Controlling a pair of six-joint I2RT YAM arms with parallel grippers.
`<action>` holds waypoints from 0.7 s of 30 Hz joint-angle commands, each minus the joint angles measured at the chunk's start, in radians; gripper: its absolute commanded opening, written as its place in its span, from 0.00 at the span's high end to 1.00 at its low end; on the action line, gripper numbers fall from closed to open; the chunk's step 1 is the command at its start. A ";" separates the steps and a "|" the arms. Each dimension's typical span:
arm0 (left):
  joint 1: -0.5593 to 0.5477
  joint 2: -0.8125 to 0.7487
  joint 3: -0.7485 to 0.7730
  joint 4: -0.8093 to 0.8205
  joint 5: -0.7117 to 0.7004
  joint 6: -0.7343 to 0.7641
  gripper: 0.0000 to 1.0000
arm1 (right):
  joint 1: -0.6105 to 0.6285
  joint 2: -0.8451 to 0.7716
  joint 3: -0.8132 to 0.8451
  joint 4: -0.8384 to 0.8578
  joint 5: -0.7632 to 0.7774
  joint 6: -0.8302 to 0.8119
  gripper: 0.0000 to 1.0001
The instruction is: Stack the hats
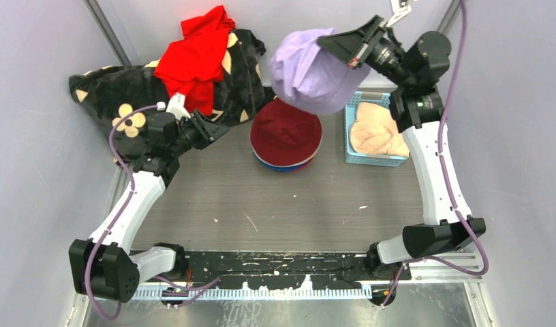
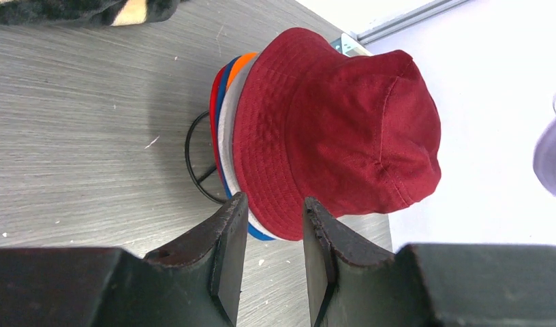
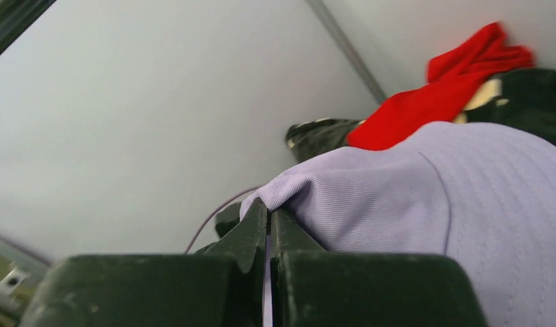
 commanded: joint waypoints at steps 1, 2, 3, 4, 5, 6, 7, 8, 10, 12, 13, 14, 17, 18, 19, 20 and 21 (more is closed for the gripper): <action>-0.004 -0.074 0.008 -0.018 -0.034 0.004 0.64 | 0.119 0.010 0.022 0.141 -0.022 0.073 0.99; -0.004 -0.088 0.009 -0.028 -0.046 0.008 0.64 | 0.141 0.014 0.017 0.141 -0.015 0.068 0.99; -0.003 -0.104 0.012 -0.040 -0.057 0.014 0.64 | 0.164 0.016 0.009 0.141 -0.006 0.064 0.99; -0.003 -0.121 0.016 -0.057 -0.070 0.022 0.64 | 0.182 0.018 -0.001 0.142 -0.002 0.061 0.99; -0.002 -0.138 0.022 -0.075 -0.083 0.033 0.64 | 0.197 0.018 -0.013 0.143 0.005 0.059 0.99; -0.002 -0.154 0.031 -0.096 -0.097 0.043 0.64 | 0.211 0.018 -0.030 0.147 0.011 0.056 0.99; -0.002 -0.167 0.039 -0.118 -0.107 0.054 0.64 | 0.222 0.016 -0.049 0.149 0.016 0.051 0.99; -0.002 -0.185 0.050 -0.138 -0.119 0.066 0.63 | 0.232 0.016 -0.067 0.152 0.019 0.048 0.99; -0.002 -0.204 0.070 -0.178 -0.134 0.085 0.63 | 0.249 0.015 -0.119 0.164 0.024 0.044 0.99; -0.002 -0.219 0.081 -0.202 -0.141 0.098 0.62 | 0.261 0.015 -0.170 0.182 0.026 0.041 0.99; -0.002 -0.227 0.082 -0.207 -0.144 0.101 0.62 | 0.263 0.018 -0.193 0.193 0.027 0.042 0.99; -0.002 -0.232 0.080 -0.210 -0.148 0.102 0.62 | 0.264 0.021 -0.216 0.205 0.027 0.043 0.99; -0.002 -0.239 0.070 -0.210 -0.154 0.102 0.62 | 0.265 0.035 -0.273 0.239 0.025 0.048 0.99; -0.002 -0.237 0.067 -0.210 -0.155 0.102 0.62 | 0.264 0.041 -0.285 0.245 0.025 0.047 0.99; -0.003 -0.234 0.065 -0.211 -0.155 0.102 0.62 | 0.264 0.045 -0.296 0.252 0.026 0.046 0.99; -0.002 -0.231 0.063 -0.211 -0.156 0.103 0.61 | 0.262 0.049 -0.300 0.256 0.029 0.042 0.99; -0.003 -0.227 0.061 -0.210 -0.157 0.103 0.62 | 0.258 0.053 -0.302 0.254 0.032 0.039 0.99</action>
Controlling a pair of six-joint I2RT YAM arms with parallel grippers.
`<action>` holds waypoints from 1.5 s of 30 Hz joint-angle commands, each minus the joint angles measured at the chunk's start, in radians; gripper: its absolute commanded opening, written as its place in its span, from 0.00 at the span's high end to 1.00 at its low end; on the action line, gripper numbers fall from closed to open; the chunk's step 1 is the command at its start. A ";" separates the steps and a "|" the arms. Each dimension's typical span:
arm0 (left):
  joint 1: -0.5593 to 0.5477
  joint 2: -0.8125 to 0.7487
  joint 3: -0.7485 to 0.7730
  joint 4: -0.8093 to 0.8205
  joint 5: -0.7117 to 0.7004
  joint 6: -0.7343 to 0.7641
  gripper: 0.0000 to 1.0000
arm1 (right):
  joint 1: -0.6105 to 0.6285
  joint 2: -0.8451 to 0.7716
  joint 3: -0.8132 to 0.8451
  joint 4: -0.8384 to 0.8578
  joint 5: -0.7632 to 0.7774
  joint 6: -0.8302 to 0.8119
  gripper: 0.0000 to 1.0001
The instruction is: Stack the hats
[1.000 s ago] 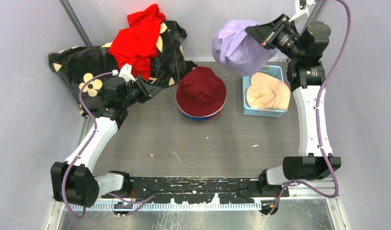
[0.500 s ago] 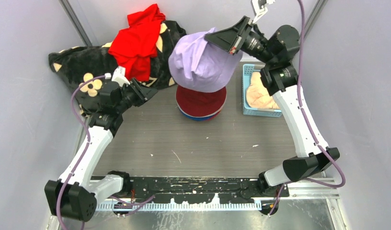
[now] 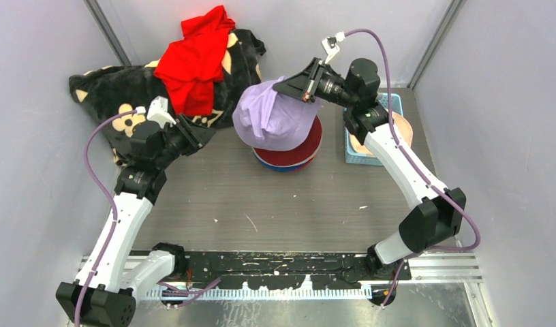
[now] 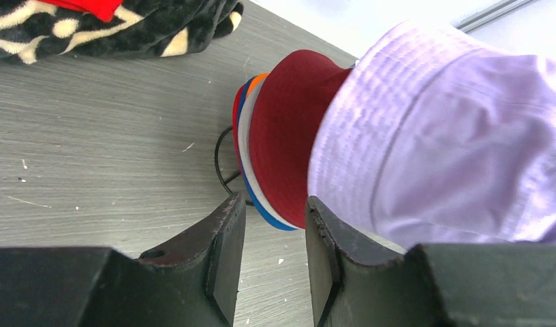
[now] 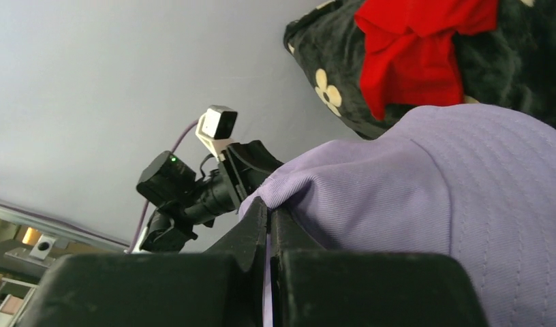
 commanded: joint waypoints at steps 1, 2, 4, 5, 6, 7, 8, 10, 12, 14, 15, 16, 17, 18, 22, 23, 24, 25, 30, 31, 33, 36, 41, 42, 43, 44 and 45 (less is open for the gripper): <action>-0.002 0.001 0.019 0.003 -0.018 0.022 0.62 | -0.010 0.002 -0.004 0.107 0.020 -0.001 0.99; -0.002 0.006 0.020 0.004 -0.020 0.023 0.62 | -0.018 0.007 -0.007 0.108 0.023 0.000 0.99; -0.003 0.017 0.021 0.010 -0.020 0.024 0.62 | -0.040 0.019 -0.015 0.113 0.019 0.011 0.99; -0.002 0.023 0.021 0.013 -0.020 0.023 0.62 | -0.054 0.024 -0.022 0.118 0.014 0.017 0.99; -0.002 0.030 0.022 0.016 -0.020 0.024 0.62 | -0.071 0.029 -0.031 0.118 0.011 0.021 0.99; -0.002 0.039 0.022 0.019 -0.020 0.024 0.62 | -0.090 0.032 -0.043 0.121 0.006 0.031 0.99; -0.001 0.047 0.022 0.023 -0.020 0.023 0.62 | -0.108 0.034 -0.056 0.133 -0.002 0.039 0.99; -0.002 0.063 0.022 0.029 -0.022 0.022 0.62 | -0.138 0.032 -0.092 0.157 -0.015 0.061 0.99; -0.002 0.081 0.022 0.038 -0.021 0.021 0.62 | -0.155 0.028 -0.126 0.161 -0.024 0.062 0.99; -0.003 0.099 0.021 0.049 -0.017 0.018 0.62 | -0.167 0.027 -0.164 0.170 -0.032 0.063 0.99; -0.003 0.110 0.021 0.054 -0.013 0.014 0.62 | -0.173 0.025 -0.186 0.177 -0.035 0.062 0.99; -0.003 0.118 0.022 0.059 -0.011 0.012 0.62 | -0.178 0.025 -0.204 0.182 -0.039 0.062 0.99; -0.002 0.127 0.023 0.065 -0.009 0.010 0.62 | -0.186 0.025 -0.221 0.188 -0.044 0.062 0.99; -0.003 0.134 0.024 0.070 -0.007 0.008 0.62 | -0.190 0.024 -0.244 0.195 -0.047 0.062 0.99; -0.002 0.166 0.030 0.107 0.004 -0.005 0.62 | -0.211 0.030 -0.278 0.184 -0.046 0.032 0.99; -0.003 0.174 0.032 0.114 0.009 -0.009 0.62 | -0.218 0.034 -0.282 0.179 -0.048 0.028 0.98; -0.004 0.182 0.033 0.134 0.018 -0.013 0.62 | -0.225 0.039 -0.288 0.181 -0.057 0.028 0.94; -0.002 0.193 0.031 0.159 0.032 -0.019 0.62 | -0.233 0.041 -0.290 0.185 -0.062 0.027 0.87; -0.004 0.260 -0.024 0.401 0.145 -0.097 0.60 | -0.295 0.015 -0.296 0.239 -0.082 0.039 0.46; -0.004 0.280 -0.030 0.453 0.173 -0.120 0.59 | -0.313 0.007 -0.296 0.243 -0.083 0.039 0.42; -0.002 0.326 -0.032 0.558 0.229 -0.167 0.59 | -0.357 -0.007 -0.292 0.248 -0.096 0.044 0.37; -0.003 0.416 -0.029 0.723 0.303 -0.246 0.57 | -0.407 -0.024 -0.296 0.229 -0.113 0.018 0.37; -0.002 0.551 -0.016 0.941 0.394 -0.342 0.56 | -0.418 -0.063 -0.315 0.042 -0.058 -0.179 0.37; -0.002 0.575 -0.016 0.985 0.412 -0.364 0.56 | -0.420 -0.074 -0.330 0.012 -0.038 -0.212 0.36; -0.002 0.597 -0.016 1.031 0.419 -0.379 0.56 | -0.421 -0.083 -0.344 -0.006 -0.021 -0.235 0.36; -0.002 0.619 -0.015 1.070 0.430 -0.390 0.56 | -0.424 -0.088 -0.362 -0.015 -0.012 -0.249 0.36; -0.002 0.636 -0.011 1.096 0.444 -0.399 0.56 | -0.427 -0.091 -0.379 -0.015 -0.010 -0.255 0.36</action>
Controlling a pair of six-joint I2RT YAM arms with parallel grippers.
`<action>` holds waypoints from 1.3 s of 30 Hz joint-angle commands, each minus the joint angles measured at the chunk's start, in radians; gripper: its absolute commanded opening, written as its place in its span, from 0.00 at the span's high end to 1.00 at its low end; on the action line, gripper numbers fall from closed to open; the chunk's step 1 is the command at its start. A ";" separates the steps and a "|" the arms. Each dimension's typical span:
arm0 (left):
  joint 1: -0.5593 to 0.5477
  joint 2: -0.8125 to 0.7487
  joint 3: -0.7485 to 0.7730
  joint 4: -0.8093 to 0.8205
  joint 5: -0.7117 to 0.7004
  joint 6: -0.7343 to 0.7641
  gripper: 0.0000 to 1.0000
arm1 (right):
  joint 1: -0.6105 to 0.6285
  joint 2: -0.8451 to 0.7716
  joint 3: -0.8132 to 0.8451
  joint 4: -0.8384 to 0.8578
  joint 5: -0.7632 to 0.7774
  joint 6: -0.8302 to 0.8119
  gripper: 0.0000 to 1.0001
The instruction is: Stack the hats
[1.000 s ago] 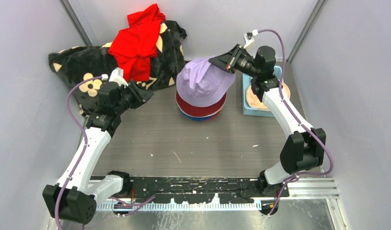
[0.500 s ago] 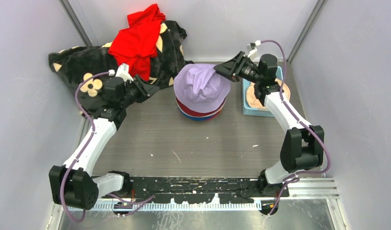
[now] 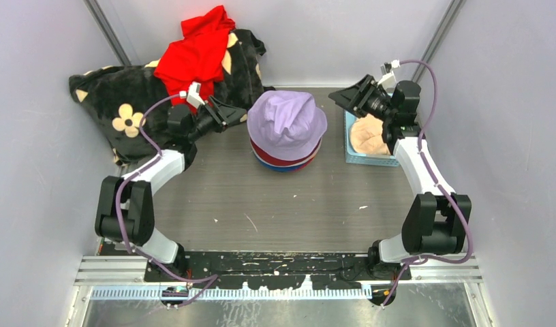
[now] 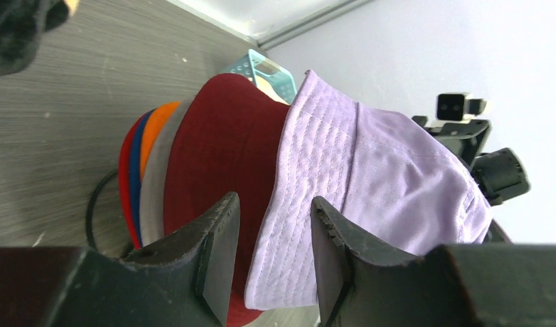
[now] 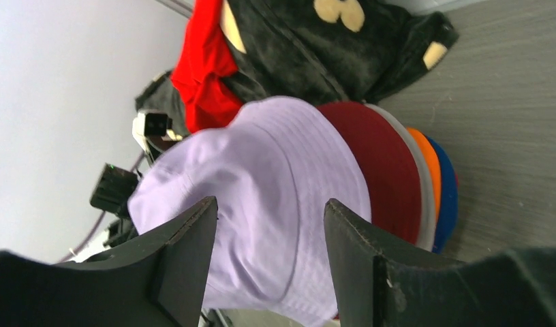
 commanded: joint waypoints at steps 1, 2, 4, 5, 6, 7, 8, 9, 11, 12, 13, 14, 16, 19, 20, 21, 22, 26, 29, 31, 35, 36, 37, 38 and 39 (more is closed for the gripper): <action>-0.002 0.060 0.019 0.313 0.108 -0.091 0.56 | -0.005 -0.064 -0.062 -0.064 0.036 -0.130 0.36; -0.002 0.073 0.021 0.333 0.114 -0.094 0.56 | -0.008 -0.064 -0.077 -0.060 0.033 -0.129 0.36; -0.001 0.094 0.027 0.344 0.123 -0.095 0.56 | -0.011 -0.065 -0.104 -0.052 0.028 -0.128 0.36; -0.001 0.101 0.030 0.345 0.129 -0.095 0.56 | -0.012 -0.065 -0.113 -0.052 0.028 -0.127 0.37; -0.002 0.109 0.034 0.342 0.136 -0.094 0.56 | -0.015 -0.066 -0.120 -0.048 0.027 -0.126 0.37; -0.002 0.118 0.039 0.343 0.146 -0.096 0.56 | -0.015 -0.066 -0.127 -0.045 0.026 -0.126 0.37; -0.002 0.129 0.043 0.346 0.154 -0.099 0.56 | -0.016 -0.066 -0.130 -0.043 0.026 -0.126 0.36; -0.003 0.138 0.047 0.350 0.162 -0.102 0.56 | -0.017 -0.066 -0.134 -0.042 0.024 -0.126 0.37; -0.003 0.155 0.051 0.364 0.172 -0.114 0.56 | -0.019 -0.065 -0.140 -0.039 0.021 -0.126 0.37; -0.003 0.165 0.054 0.383 0.180 -0.125 0.56 | -0.020 -0.065 -0.142 -0.038 0.019 -0.126 0.37; -0.004 0.175 0.057 0.396 0.187 -0.134 0.56 | -0.022 -0.064 -0.146 -0.037 0.017 -0.126 0.37; -0.004 0.187 0.061 0.409 0.195 -0.146 0.56 | -0.023 -0.065 -0.151 -0.036 0.016 -0.126 0.37; -0.008 0.213 0.071 0.437 0.211 -0.166 0.56 | -0.026 -0.065 -0.158 -0.033 0.013 -0.126 0.37; -0.012 0.242 0.082 0.489 0.223 -0.198 0.56 | -0.031 -0.065 -0.165 -0.030 0.010 -0.126 0.37; -0.013 0.250 0.085 0.510 0.228 -0.210 0.57 | -0.033 -0.067 -0.169 -0.030 0.007 -0.126 0.37; -0.015 0.260 0.086 0.538 0.230 -0.226 0.58 | -0.035 -0.068 -0.172 -0.030 0.007 -0.128 0.37; -0.017 0.270 0.086 0.568 0.231 -0.245 0.59 | -0.037 -0.068 -0.174 -0.030 0.006 -0.128 0.37; -0.017 0.308 0.086 0.706 0.236 -0.330 0.74 | -0.043 -0.071 -0.192 -0.028 0.001 -0.132 0.38; -0.018 0.337 0.089 0.788 0.237 -0.385 0.94 | -0.047 -0.071 -0.204 -0.021 -0.001 -0.133 0.38; -0.017 0.348 0.087 0.805 0.230 -0.397 1.00 | -0.048 -0.068 -0.212 -0.011 -0.005 -0.133 0.38; -0.016 0.343 0.066 0.780 0.198 -0.385 1.00 | -0.048 -0.050 -0.232 0.040 -0.024 -0.115 0.38; -0.016 0.343 0.063 0.768 0.195 -0.379 1.00 | -0.048 -0.047 -0.243 0.069 -0.028 -0.102 0.37; -0.016 0.342 0.063 0.758 0.194 -0.372 1.00 | -0.048 -0.043 -0.254 0.104 -0.035 -0.084 0.37; -0.015 0.343 0.063 0.744 0.190 -0.367 1.00 | -0.048 -0.038 -0.263 0.139 -0.044 -0.066 0.37; -0.016 0.344 0.064 0.734 0.186 -0.361 1.00 | -0.048 -0.029 -0.270 0.181 -0.056 -0.040 0.37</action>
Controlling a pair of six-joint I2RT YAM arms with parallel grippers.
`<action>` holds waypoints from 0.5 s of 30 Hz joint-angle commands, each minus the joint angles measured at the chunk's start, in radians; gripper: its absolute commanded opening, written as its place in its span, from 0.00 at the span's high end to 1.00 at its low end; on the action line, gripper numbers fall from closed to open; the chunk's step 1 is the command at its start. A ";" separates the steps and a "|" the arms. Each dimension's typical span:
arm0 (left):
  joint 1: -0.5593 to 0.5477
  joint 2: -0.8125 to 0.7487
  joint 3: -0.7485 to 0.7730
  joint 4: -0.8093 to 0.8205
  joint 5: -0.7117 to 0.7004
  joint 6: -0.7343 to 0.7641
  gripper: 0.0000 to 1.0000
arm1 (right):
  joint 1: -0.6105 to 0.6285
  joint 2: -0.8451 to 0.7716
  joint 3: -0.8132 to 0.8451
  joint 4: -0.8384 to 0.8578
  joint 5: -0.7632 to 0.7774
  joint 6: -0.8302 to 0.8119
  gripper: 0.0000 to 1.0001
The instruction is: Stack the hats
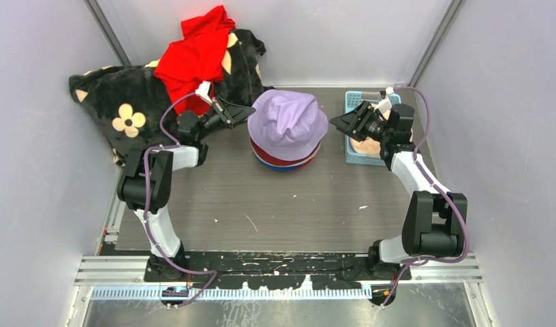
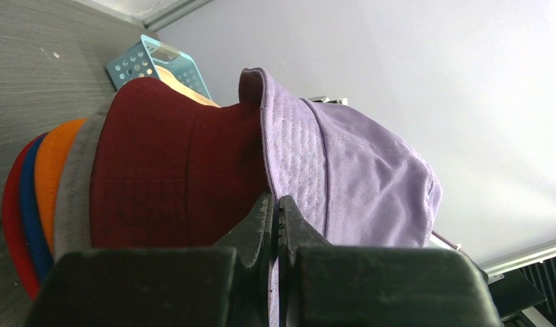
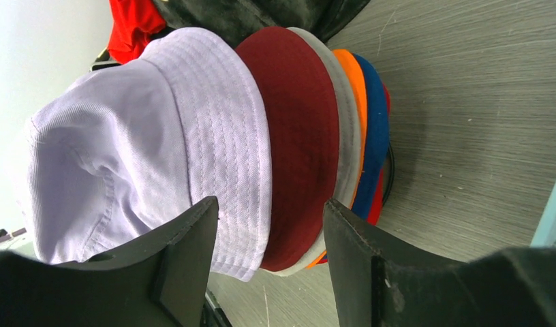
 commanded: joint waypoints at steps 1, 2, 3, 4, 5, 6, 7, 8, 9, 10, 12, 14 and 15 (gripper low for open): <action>-0.003 -0.008 0.015 0.035 -0.027 0.014 1.00 | -0.006 0.015 -0.032 0.225 -0.064 0.087 0.37; -0.003 -0.005 0.017 0.032 -0.030 0.015 1.00 | -0.006 0.027 -0.047 0.295 -0.081 0.115 0.37; -0.003 -0.002 0.020 0.032 -0.033 0.014 1.00 | -0.006 0.032 -0.052 0.323 -0.090 0.139 0.37; -0.005 0.002 0.024 0.027 -0.034 0.015 1.00 | -0.005 0.045 -0.059 0.367 -0.099 0.160 0.37; -0.003 0.006 0.028 0.021 -0.036 0.014 1.00 | -0.006 0.057 -0.062 0.398 -0.109 0.178 0.36; -0.003 0.009 0.031 0.019 -0.037 0.013 1.00 | -0.006 0.070 -0.064 0.431 -0.123 0.200 0.37; -0.004 0.013 0.033 0.017 -0.039 0.012 1.00 | -0.006 0.084 -0.068 0.469 -0.135 0.226 0.36; -0.004 0.015 0.035 0.014 -0.040 0.012 1.00 | -0.006 0.096 -0.072 0.506 -0.146 0.252 0.37; -0.003 0.020 0.037 0.012 -0.043 0.012 1.00 | -0.006 0.110 -0.076 0.540 -0.154 0.277 0.36; -0.003 0.022 0.040 0.007 -0.046 0.012 1.00 | -0.006 0.125 -0.080 0.577 -0.162 0.302 0.37; -0.003 0.026 0.045 0.000 -0.049 0.015 1.00 | -0.006 0.153 -0.091 0.660 -0.177 0.360 0.37; -0.003 0.031 0.052 -0.006 -0.050 0.016 1.00 | -0.005 0.180 -0.101 0.745 -0.190 0.418 0.37; -0.004 0.032 0.058 -0.012 -0.051 0.018 1.00 | -0.004 0.193 -0.104 0.779 -0.194 0.452 0.37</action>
